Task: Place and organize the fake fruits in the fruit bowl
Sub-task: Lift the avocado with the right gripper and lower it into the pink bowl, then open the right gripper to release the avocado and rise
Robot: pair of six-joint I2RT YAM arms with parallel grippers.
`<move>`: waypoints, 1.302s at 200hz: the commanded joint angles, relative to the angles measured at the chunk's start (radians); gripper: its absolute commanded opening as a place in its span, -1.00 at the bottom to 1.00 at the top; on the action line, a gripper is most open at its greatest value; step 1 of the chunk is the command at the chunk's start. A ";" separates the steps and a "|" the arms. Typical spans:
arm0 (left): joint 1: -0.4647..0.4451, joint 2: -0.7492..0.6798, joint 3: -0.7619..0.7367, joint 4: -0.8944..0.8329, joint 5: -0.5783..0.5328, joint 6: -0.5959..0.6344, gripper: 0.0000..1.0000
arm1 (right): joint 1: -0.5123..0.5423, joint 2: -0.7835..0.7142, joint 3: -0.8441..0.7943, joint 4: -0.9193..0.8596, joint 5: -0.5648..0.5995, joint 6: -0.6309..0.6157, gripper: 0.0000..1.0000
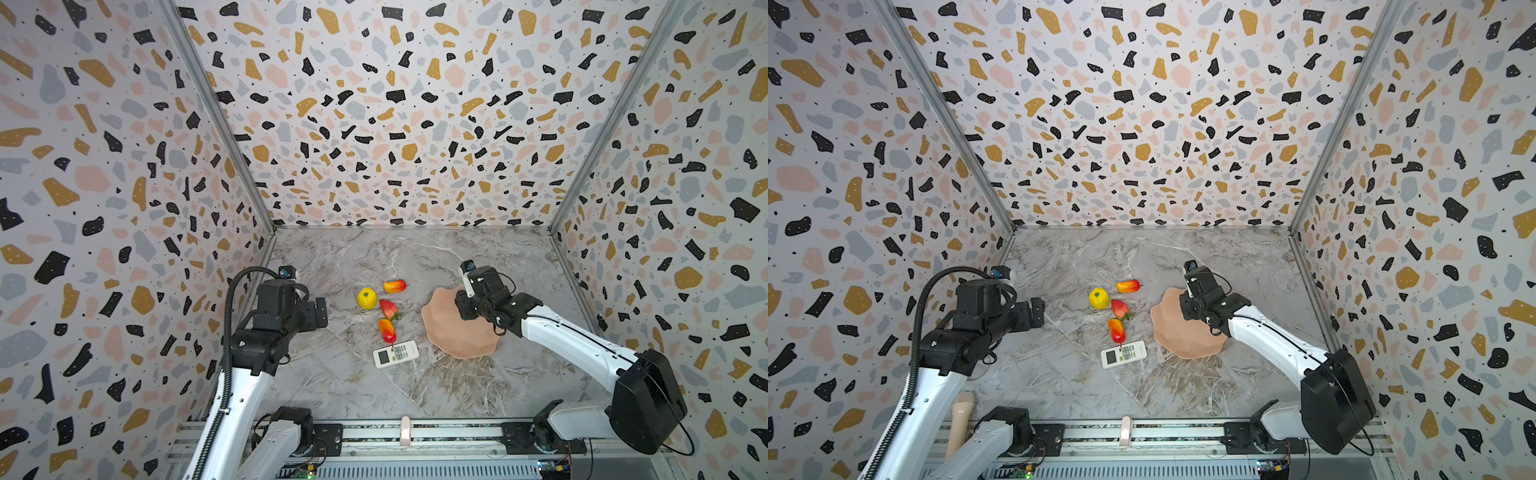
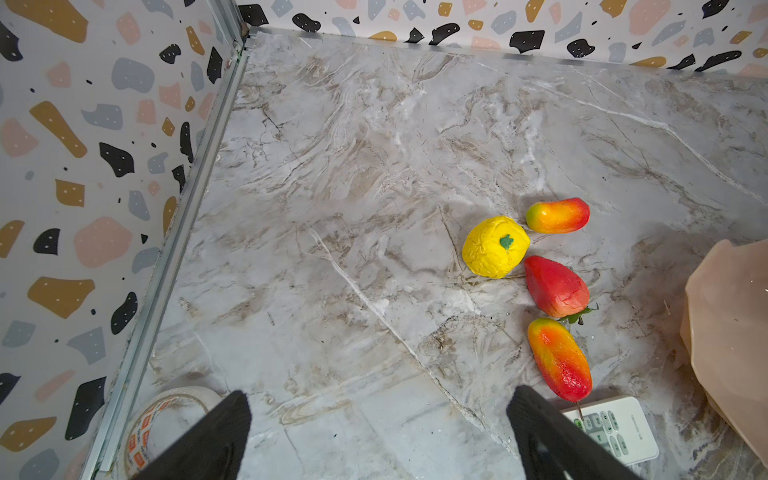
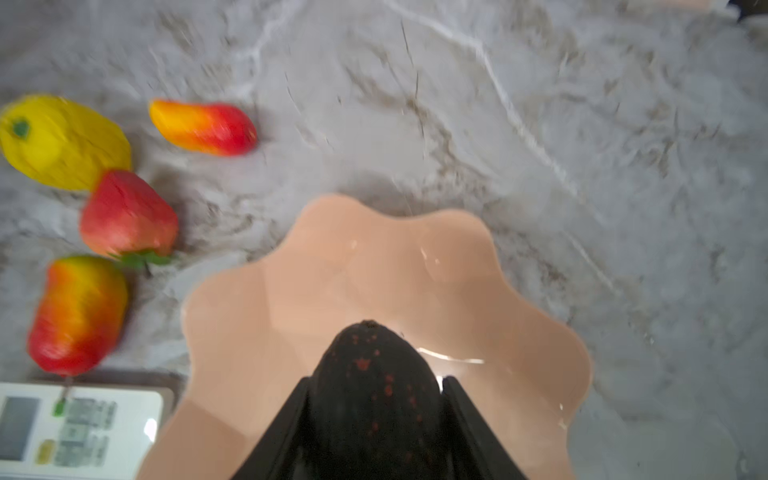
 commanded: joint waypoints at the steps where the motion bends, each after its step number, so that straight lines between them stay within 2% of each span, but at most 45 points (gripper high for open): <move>1: -0.005 0.008 -0.008 0.010 0.017 0.017 0.99 | -0.004 -0.014 -0.050 0.079 -0.042 -0.001 -0.83; 58: -0.005 0.002 -0.007 0.009 0.003 0.014 0.99 | -0.006 0.131 -0.100 0.192 -0.099 0.016 -0.85; 82: -0.005 -0.003 -0.007 0.010 0.005 0.014 0.99 | -0.006 0.151 -0.109 0.217 -0.096 0.021 -0.69; 118: -0.005 -0.005 -0.007 0.011 0.005 0.014 0.99 | -0.006 0.169 -0.115 0.215 -0.089 0.022 -0.56; 132: -0.004 -0.005 -0.007 0.010 0.005 0.014 0.99 | -0.006 0.164 -0.118 0.211 -0.084 0.023 -0.42; 175: -0.004 -0.008 -0.007 0.010 0.006 0.014 0.99 | -0.005 0.125 -0.089 0.157 -0.071 0.004 0.18; 187: -0.005 -0.007 -0.007 0.010 0.006 0.014 0.99 | -0.001 0.106 -0.069 0.127 -0.057 -0.006 0.43; 205: -0.005 -0.007 -0.007 0.011 0.006 0.014 0.99 | 0.011 0.077 -0.033 0.088 -0.034 -0.023 0.68; 230: -0.004 -0.007 -0.007 0.011 0.009 0.014 0.99 | 0.046 0.048 0.046 0.019 -0.004 -0.038 0.85; 238: -0.005 -0.005 -0.008 0.012 0.011 0.015 0.99 | 0.075 0.043 0.081 0.001 0.004 -0.043 0.93; 260: -0.005 -0.006 -0.008 0.011 0.011 0.016 0.99 | 0.181 0.071 0.164 0.002 -0.016 -0.029 0.98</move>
